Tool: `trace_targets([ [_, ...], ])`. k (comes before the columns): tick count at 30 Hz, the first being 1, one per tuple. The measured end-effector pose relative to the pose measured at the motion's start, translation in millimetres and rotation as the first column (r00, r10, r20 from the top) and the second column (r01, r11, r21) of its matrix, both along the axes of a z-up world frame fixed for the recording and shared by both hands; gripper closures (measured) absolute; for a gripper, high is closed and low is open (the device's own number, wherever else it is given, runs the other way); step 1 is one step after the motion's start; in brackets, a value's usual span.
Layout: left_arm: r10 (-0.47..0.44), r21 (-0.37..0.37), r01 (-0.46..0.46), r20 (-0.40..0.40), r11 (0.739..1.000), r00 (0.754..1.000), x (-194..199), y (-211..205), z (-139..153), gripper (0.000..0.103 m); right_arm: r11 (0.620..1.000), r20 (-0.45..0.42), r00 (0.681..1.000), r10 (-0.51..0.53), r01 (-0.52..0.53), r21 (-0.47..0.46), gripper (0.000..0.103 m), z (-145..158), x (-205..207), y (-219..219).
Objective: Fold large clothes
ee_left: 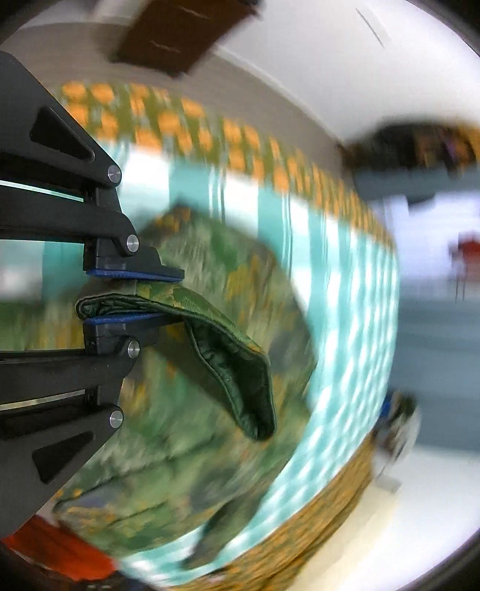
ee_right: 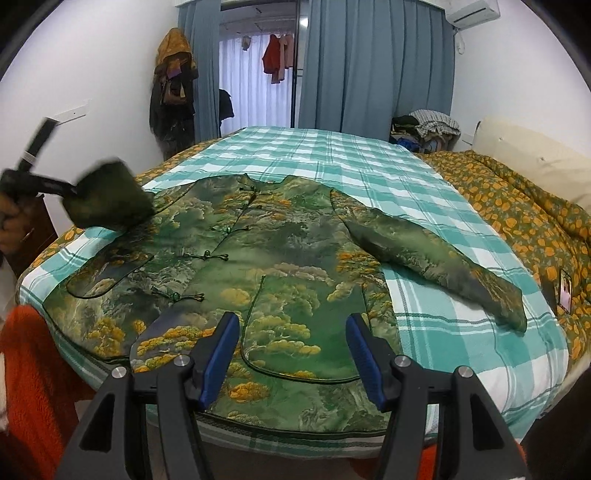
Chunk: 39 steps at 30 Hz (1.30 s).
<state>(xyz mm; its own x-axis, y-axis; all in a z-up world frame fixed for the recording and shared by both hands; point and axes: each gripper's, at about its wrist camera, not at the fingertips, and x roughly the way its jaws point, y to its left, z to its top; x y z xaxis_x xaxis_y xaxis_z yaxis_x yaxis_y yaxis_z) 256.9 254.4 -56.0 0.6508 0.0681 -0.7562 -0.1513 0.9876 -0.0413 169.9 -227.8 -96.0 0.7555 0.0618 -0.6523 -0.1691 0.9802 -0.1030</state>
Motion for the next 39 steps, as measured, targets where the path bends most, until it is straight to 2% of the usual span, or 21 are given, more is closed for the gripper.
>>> trace_targets([
  [2, 0.106, -0.019, -0.106, -0.002, 0.994, 0.994, -9, 38, 2, 0.09, 1.0, -0.009, 1.0, -0.009, 0.009, 0.009, 0.042, -2, 3, -2],
  [5, 0.298, -0.065, -0.298, -0.008, 0.952, 0.955, -30, 103, -5, 0.089, 1.0, -0.02, 1.0, -0.018, 0.018, 0.02, 0.042, -4, 5, -4],
  [7, 0.425, -0.098, -0.423, -0.009, 0.901, 0.905, -48, 141, -16, 0.086, 0.999, -0.025, 0.999, -0.025, 0.026, 0.031, 0.042, -3, 6, -7],
  [11, 0.639, -0.083, -0.637, -0.007, 0.767, 0.77, -89, 176, -45, 0.083, 0.994, -0.043, 0.996, -0.076, 0.079, 0.081, 0.042, -1, 11, -26],
  [12, 0.662, -0.115, -0.659, -0.014, 0.743, 0.749, -101, 179, -54, 0.083, 0.991, -0.048, 0.994, -0.094, 0.098, 0.087, 0.042, -1, 11, -31],
  [14, 0.676, -0.151, -0.671, -0.021, 0.726, 0.737, -113, 176, -63, 0.075, 0.985, -0.071, 0.987, -0.142, 0.148, 0.089, 0.042, -3, 16, -47],
  [15, 0.673, -0.161, -0.667, -0.024, 0.728, 0.74, -118, 171, -67, 0.069, 0.982, -0.084, 0.984, -0.159, 0.166, 0.088, 0.042, -4, 18, -54],
  [16, 0.659, -0.165, -0.653, -0.025, 0.739, 0.752, -119, 163, -69, 0.066, 0.978, -0.102, 0.979, -0.179, 0.188, 0.087, 0.042, -6, 21, -63],
  [17, 0.634, -0.169, -0.629, -0.03, 0.759, 0.773, -116, 153, -70, 0.058, 0.975, -0.124, 0.973, -0.195, 0.206, 0.084, 0.042, -8, 24, -72],
  [18, 0.588, -0.178, -0.586, -0.041, 0.791, 0.807, -113, 142, -71, 0.046, 0.973, -0.144, 0.968, -0.204, 0.217, 0.079, 0.041, -11, 27, -79],
  [19, 0.533, -0.194, -0.533, -0.057, 0.824, 0.844, -106, 132, -73, 0.041, 0.971, -0.171, 0.962, -0.213, 0.228, 0.074, 0.041, -14, 31, -87],
  [21, 0.358, -0.238, -0.373, -0.106, 0.897, 0.928, -87, 95, -81, 0.031, 0.965, -0.243, 0.943, -0.228, 0.251, 0.07, 0.041, -24, 41, -105],
  [22, 0.276, -0.257, -0.302, -0.132, 0.918, 0.952, -78, 79, -88, 0.029, 0.962, -0.278, 0.932, -0.232, 0.263, 0.078, 0.041, -30, 45, -112],
  [24, 0.112, -0.305, -0.162, -0.176, 0.939, 0.978, -57, 43, -102, 0.028, 0.953, -0.356, 0.904, -0.236, 0.288, 0.1, 0.041, -43, 52, -125],
  [26, 0.002, -0.345, -0.072, -0.199, 0.936, 0.98, -50, 14, -111, 0.028, 0.942, -0.41, 0.882, -0.231, 0.308, 0.132, 0.041, -56, 58, -135],
  [28, -0.096, -0.381, -0.001, -0.236, 0.925, 0.967, -34, -14, -128, 0.028, 0.939, -0.455, 0.865, -0.212, 0.31, 0.152, 0.041, -70, 63, -139],
  [31, -0.18, -0.419, 0.05, -0.278, 0.907, 0.943, -28, -42, -145, 0.024, 0.946, -0.52, 0.84, -0.155, 0.277, 0.167, 0.041, -90, 69, -135],
  [33, -0.195, -0.381, 0.076, -0.287, 0.921, 0.938, -26, -56, -148, 0.017, 0.954, -0.537, 0.837, -0.103, 0.235, 0.185, 0.041, -98, 70, -126],
  [35, -0.205, -0.35, 0.094, -0.297, 0.932, 0.933, -29, -67, -148, 0.018, 0.963, -0.535, 0.842, -0.066, 0.194, 0.187, 0.037, -103, 69, -118],
  [37, -0.202, -0.342, 0.092, -0.301, 0.935, 0.932, -35, -68, -143, 0.036, 0.969, -0.531, 0.845, -0.058, 0.177, 0.175, 0.037, -105, 68, -114],
  [39, -0.181, -0.328, 0.071, -0.318, 0.942, 0.931, -40, -59, -142, 0.059, 0.967, -0.53, 0.847, -0.054, 0.176, 0.183, 0.037, -106, 68, -115],
])
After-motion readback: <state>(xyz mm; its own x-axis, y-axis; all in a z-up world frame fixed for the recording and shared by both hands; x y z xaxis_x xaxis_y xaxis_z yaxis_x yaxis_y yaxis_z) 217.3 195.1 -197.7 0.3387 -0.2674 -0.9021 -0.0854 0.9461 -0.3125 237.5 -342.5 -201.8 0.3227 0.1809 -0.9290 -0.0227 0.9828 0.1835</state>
